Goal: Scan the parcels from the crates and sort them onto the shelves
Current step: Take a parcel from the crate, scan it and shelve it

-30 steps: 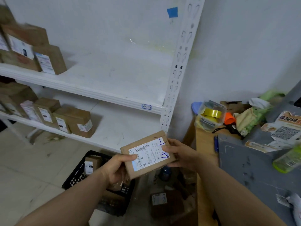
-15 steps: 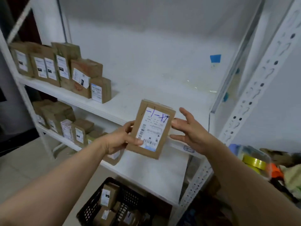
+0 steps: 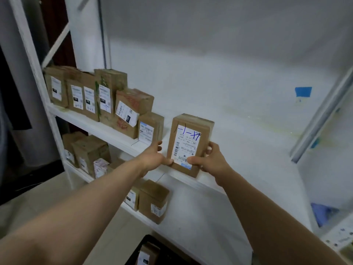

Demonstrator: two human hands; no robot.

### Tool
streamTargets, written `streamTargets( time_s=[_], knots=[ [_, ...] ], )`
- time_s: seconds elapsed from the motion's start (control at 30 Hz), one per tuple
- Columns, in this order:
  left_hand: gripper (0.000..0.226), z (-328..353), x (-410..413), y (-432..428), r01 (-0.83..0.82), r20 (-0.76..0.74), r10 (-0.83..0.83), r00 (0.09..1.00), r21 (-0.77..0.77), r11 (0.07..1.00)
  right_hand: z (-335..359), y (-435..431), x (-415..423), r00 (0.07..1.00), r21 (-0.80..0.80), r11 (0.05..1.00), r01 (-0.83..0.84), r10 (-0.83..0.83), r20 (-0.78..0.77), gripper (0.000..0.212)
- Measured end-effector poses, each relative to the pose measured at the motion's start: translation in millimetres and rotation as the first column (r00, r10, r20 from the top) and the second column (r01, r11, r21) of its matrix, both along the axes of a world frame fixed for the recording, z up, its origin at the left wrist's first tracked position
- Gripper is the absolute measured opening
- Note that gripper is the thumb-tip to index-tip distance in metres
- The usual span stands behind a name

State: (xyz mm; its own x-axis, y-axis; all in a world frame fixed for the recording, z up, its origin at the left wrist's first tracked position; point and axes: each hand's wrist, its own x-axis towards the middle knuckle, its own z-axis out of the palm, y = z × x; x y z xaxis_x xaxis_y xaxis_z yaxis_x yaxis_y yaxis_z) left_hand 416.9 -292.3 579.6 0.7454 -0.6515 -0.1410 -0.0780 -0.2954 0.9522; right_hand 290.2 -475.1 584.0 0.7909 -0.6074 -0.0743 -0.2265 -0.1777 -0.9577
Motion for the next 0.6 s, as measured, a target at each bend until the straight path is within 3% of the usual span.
streamTargets(
  time_s=[0.1, 0.23, 0.6],
  knots=[
    [0.077, -13.7, 23.9, 2.1, -0.012, 0.047, 0.007, 0.999, 0.105, 0.994, -25.5, 2.0, 34.1, 0.991, -0.038, 0.996, 0.087, -0.090, -0.099, 0.125],
    [0.066, -31.6, 50.1, 5.5, 0.005, 0.088, -0.024, 0.996, 0.204, 0.979, -40.2, 11.9, 69.1, 0.976, -0.024, 0.987, 0.157, -0.159, -0.149, 0.102],
    [0.062, -55.1, 92.3, 32.2, 0.016, 0.077, -0.034, 0.996, 0.221, 0.975, -33.3, 18.8, 130.1, 0.954, -0.105, 0.977, 0.185, -0.205, -0.219, 0.105]
  ],
)
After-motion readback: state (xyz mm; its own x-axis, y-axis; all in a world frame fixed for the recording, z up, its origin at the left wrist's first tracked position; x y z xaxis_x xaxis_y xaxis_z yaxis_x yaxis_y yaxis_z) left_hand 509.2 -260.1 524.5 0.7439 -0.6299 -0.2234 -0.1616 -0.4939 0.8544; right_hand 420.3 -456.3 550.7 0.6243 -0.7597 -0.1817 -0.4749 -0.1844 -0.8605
